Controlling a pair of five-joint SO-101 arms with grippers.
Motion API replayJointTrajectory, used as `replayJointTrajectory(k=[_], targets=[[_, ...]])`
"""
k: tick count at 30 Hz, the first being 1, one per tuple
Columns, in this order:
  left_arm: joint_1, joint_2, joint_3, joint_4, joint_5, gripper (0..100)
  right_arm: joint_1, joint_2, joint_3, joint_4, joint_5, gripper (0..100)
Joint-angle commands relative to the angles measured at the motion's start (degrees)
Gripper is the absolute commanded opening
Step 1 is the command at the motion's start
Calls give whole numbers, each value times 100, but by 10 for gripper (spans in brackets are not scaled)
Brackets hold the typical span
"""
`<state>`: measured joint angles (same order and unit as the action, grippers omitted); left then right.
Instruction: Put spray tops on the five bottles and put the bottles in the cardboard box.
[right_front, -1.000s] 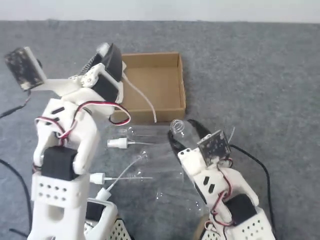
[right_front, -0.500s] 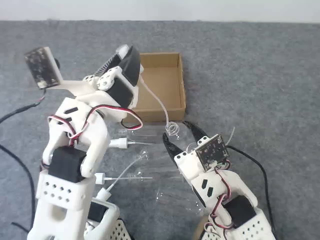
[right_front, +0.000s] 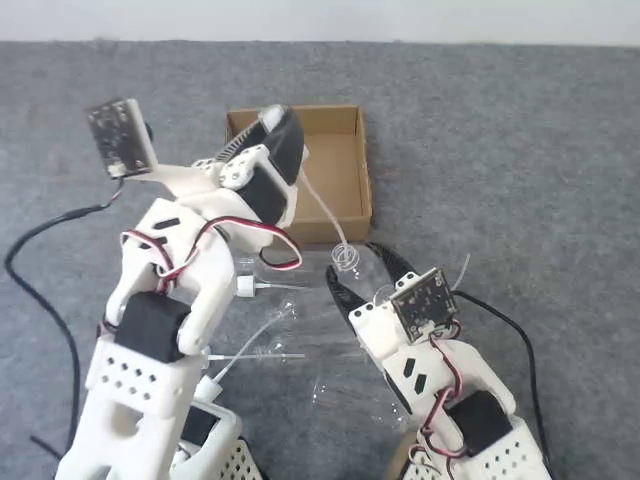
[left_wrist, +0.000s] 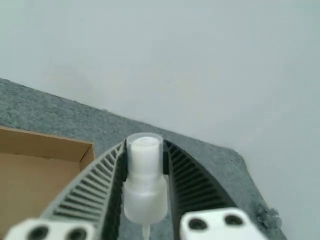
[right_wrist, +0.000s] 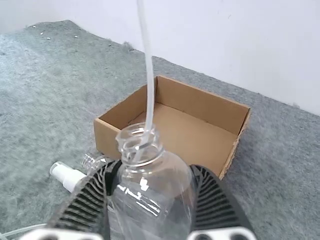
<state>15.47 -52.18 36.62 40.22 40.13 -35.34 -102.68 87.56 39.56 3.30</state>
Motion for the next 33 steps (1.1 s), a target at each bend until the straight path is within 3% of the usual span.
replayJointTrajectory(k=[1, 12, 17, 26, 33], targets=[[35, -176, 4, -185, -246, 12, -31, -127, -26, -171, -18, 6], [79, -185, 251, -35, -527, 12, -22, -127, -26, -171, -9, 6], [519, -167, 382, 79, -686, 12, -22, -127, -18, -171, -9, 6], [809, -176, 1191, -844, -835, 12, 242, -127, -53, -171, -44, 6], [826, -123, 1270, -870, -844, 12, 286, -127, -53, -233, -44, 6]])
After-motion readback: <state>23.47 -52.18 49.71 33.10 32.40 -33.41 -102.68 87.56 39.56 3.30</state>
